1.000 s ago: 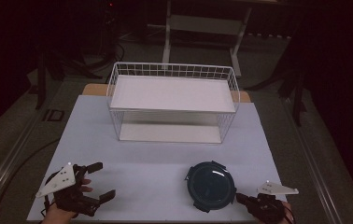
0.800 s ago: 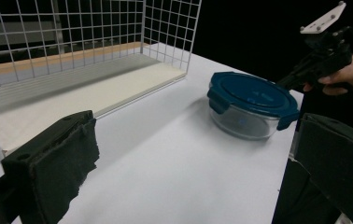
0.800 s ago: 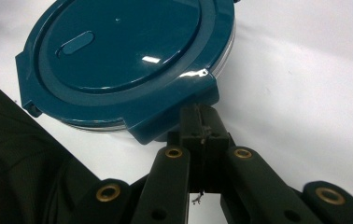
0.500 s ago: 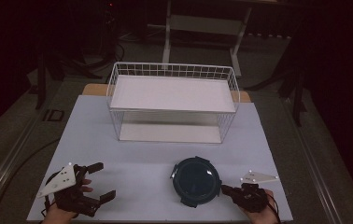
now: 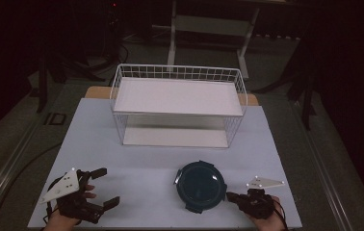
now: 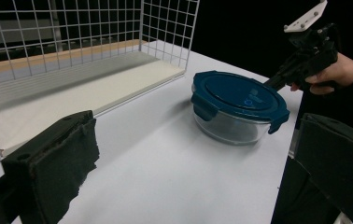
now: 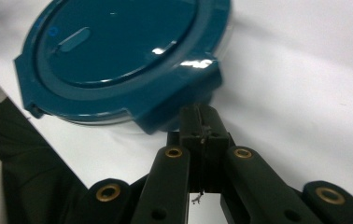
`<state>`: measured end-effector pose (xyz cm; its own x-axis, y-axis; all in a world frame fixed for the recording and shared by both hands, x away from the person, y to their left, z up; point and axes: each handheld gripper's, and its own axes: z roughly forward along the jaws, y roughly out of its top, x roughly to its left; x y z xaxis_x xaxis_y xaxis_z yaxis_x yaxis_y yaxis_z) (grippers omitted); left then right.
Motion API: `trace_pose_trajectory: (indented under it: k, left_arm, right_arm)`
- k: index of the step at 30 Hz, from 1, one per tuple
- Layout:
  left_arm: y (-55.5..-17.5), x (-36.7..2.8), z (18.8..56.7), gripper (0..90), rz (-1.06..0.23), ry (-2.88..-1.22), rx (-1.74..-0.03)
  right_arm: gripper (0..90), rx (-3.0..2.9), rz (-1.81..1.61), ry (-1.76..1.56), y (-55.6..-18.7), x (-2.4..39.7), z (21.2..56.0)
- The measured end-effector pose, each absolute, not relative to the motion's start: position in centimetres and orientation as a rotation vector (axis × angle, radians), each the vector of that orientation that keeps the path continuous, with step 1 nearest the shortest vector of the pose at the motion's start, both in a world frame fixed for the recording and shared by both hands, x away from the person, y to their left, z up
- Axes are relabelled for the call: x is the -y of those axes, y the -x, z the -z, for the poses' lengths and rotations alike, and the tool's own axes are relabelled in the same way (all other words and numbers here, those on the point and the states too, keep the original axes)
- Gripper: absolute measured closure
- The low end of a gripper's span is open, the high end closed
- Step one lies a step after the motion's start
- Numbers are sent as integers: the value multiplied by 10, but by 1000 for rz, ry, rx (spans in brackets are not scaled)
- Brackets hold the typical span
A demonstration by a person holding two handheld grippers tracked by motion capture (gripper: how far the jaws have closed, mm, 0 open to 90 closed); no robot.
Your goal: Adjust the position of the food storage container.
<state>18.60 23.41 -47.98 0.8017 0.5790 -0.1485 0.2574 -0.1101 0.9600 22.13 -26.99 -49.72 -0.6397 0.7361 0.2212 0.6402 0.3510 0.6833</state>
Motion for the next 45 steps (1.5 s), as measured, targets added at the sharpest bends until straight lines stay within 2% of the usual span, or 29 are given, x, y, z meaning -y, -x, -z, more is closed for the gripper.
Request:
trace_pose_trajectory:
  k: [27, 43, 44, 45]
  left_arm:
    - [-187, -232, 481, 0, -292, -1702, -659]
    - [-188, -229, 482, 0, -276, -1701, -655]
    - [-188, -229, 482, 0, -276, -1701, -655]
    - [-188, -230, 483, 0, -274, -1703, -656]
  right_arm:
    - [900, -2534, -1210, -1174, -264, 224, 495]
    - [899, -2551, -1220, -1105, -262, 205, 494]
    - [889, -2539, -1229, -1100, -261, 206, 492]
    - [833, -2526, -1236, -1096, -260, 208, 489]
